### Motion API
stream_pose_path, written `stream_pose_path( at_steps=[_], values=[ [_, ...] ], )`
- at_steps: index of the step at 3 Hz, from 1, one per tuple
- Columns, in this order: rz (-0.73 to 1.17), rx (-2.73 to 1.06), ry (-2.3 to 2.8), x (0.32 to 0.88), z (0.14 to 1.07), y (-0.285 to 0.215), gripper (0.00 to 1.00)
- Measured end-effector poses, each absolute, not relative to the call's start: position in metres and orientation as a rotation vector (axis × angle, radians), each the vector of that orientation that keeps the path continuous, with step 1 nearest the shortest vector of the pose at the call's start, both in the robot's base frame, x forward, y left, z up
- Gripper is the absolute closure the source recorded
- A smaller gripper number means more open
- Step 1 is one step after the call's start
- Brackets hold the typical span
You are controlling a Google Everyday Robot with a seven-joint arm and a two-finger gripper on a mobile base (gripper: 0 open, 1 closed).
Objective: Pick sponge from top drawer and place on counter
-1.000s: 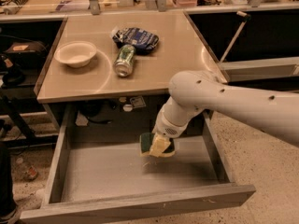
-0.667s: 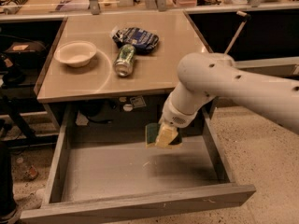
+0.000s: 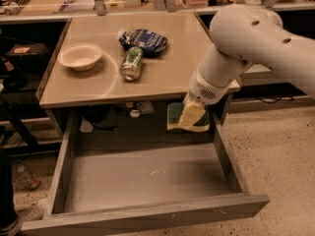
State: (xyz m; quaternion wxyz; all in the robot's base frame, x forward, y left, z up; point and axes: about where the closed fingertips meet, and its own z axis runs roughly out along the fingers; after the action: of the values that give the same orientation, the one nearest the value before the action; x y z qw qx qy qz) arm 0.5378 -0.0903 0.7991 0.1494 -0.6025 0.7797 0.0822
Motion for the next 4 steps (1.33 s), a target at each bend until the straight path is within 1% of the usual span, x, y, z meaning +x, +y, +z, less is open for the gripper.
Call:
stream_pose_path(
  at_steps=[2,4],
  values=[
    [0.125,-1.708,2.25,0.572,0.87,-0.115,1.0],
    [0.105,-1.724,2.224,0.63,0.9,-0.112,1.0]
  ],
)
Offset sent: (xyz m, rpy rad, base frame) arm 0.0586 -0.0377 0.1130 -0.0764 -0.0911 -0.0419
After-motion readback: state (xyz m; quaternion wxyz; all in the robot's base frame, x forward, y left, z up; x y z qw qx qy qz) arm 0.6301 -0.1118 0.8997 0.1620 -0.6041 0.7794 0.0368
